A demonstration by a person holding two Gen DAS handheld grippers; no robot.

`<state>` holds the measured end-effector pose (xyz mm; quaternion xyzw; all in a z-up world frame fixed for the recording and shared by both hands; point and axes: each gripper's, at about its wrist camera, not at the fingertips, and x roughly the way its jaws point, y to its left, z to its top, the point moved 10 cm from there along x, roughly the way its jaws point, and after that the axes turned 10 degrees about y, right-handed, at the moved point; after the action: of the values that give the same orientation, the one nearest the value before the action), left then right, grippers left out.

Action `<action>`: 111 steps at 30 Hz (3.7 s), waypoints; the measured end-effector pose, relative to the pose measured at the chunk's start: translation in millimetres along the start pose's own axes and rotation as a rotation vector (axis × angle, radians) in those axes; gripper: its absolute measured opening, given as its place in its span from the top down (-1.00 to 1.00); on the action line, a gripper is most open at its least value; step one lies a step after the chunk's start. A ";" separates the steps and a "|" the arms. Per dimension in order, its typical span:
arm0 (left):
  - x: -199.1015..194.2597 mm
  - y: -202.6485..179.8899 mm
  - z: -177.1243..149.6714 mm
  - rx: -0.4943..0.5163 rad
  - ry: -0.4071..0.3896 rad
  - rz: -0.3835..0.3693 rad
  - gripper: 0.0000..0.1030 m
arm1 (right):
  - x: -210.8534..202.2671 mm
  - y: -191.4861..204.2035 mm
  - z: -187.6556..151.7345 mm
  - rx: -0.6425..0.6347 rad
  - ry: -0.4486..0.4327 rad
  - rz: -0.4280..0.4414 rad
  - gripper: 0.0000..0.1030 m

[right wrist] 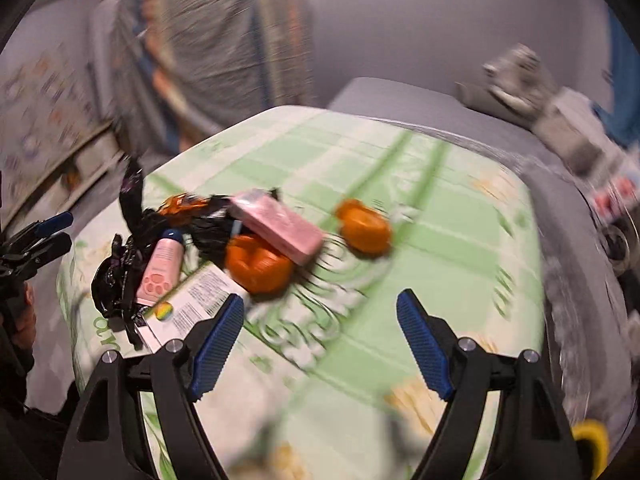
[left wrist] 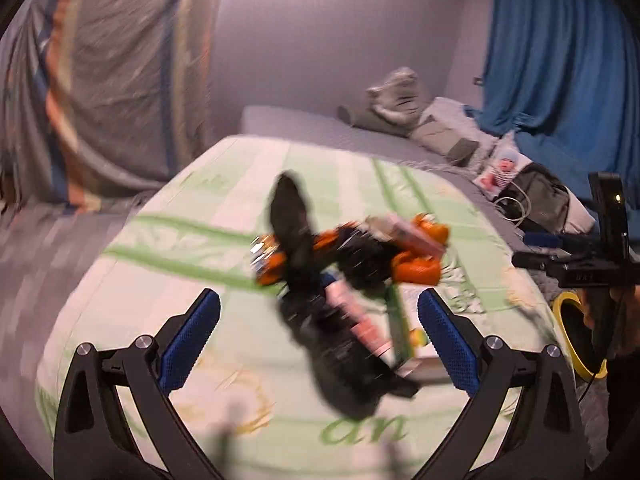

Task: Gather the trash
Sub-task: 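Grasp the pink box with the right tool while the left tool grasps the black plastic bag, then lift the pink box and black bag and move them toward the yellow bin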

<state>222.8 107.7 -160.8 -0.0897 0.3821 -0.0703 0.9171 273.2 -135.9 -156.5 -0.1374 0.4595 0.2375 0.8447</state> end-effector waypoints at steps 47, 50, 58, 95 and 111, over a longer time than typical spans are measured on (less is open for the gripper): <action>88.0 13.8 10.2 -0.087 0.166 0.024 -0.83 | -7.2 30.5 28.5 0.059 0.002 0.337 0.46; 96.9 20.9 8.8 -0.112 0.189 0.045 -0.77 | -18.2 31.6 19.4 0.068 -0.014 0.338 0.46; 99.9 28.1 -2.4 -0.137 0.229 0.019 0.44 | -39.3 32.6 3.3 0.102 -0.054 0.350 0.46; -10.9 -173.4 45.6 0.261 -0.064 -0.164 0.63 | -116.5 -14.0 -72.0 0.361 -0.207 0.317 0.46; -15.5 -309.5 52.6 0.457 -0.114 -0.322 0.63 | -184.5 -111.9 -130.5 0.554 -0.347 0.112 0.46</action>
<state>230.8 -184.8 -46.3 0.0561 0.2849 -0.2940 0.9106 153.7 -340.4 -70.1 0.1654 0.3625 0.1696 0.9014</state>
